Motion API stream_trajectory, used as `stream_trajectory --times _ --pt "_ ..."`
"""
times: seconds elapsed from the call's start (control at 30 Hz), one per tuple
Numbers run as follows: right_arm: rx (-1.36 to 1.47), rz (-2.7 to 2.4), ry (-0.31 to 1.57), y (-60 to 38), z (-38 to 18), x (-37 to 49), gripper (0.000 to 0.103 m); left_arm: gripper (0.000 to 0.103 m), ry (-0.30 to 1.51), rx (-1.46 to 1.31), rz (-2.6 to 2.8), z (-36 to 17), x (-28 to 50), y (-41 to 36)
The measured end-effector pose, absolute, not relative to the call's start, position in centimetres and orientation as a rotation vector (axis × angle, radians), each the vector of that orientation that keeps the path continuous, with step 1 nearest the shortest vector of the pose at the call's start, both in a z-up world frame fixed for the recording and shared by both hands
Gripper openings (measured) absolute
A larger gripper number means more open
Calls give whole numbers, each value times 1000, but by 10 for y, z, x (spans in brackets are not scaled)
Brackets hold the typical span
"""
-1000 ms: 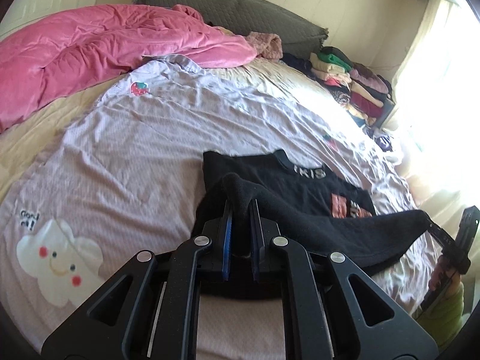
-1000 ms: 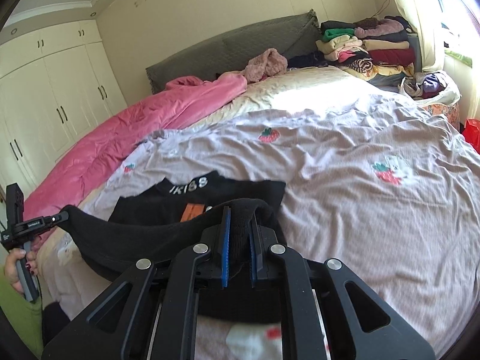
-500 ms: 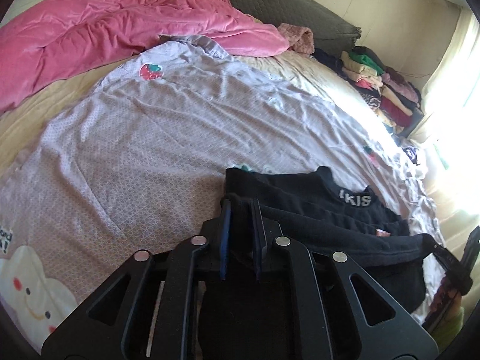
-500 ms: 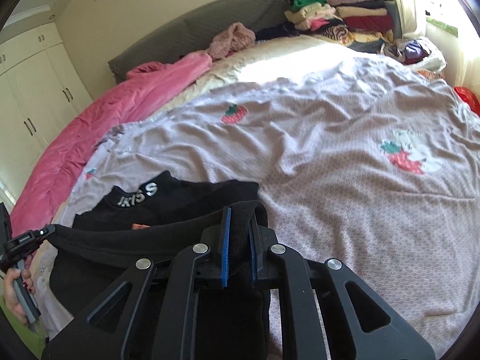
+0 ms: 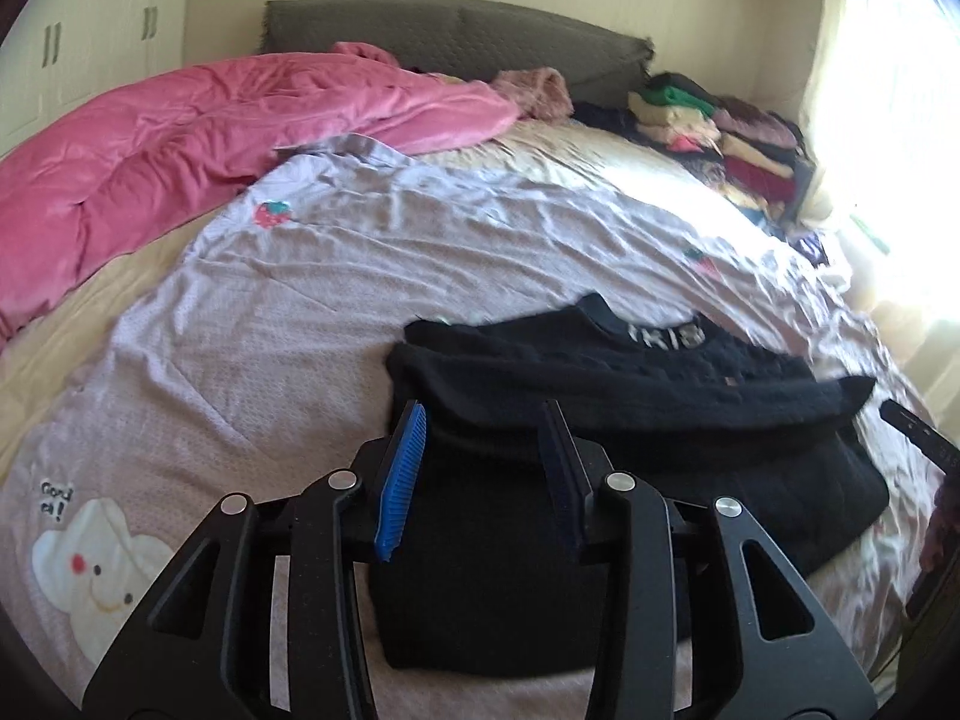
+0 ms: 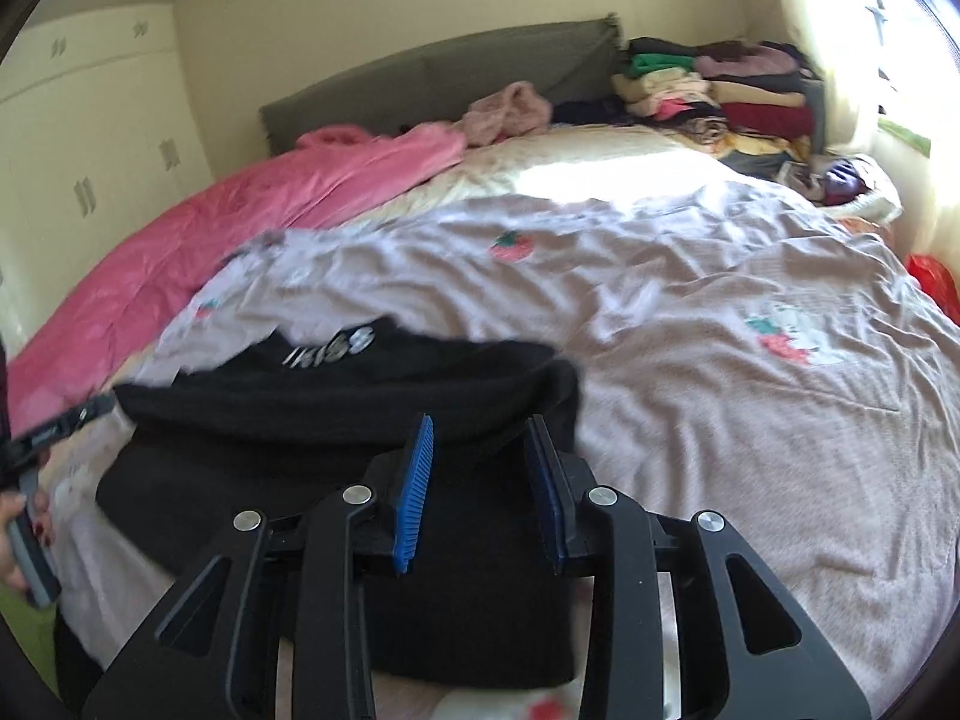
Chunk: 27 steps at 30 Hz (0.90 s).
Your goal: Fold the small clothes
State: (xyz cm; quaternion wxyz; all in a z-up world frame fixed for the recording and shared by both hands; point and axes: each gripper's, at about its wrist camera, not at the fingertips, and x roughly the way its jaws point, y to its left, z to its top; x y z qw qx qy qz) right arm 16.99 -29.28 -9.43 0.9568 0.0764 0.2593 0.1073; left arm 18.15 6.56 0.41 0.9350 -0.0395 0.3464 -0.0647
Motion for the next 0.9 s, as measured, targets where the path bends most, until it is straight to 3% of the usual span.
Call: stream_trajectory --times 0.37,0.9 --pt "-7 212 681 -235 -129 196 31 32 836 122 -151 -38 196 20" --pt "100 214 719 -251 -108 268 31 33 853 -12 -167 -26 267 15"
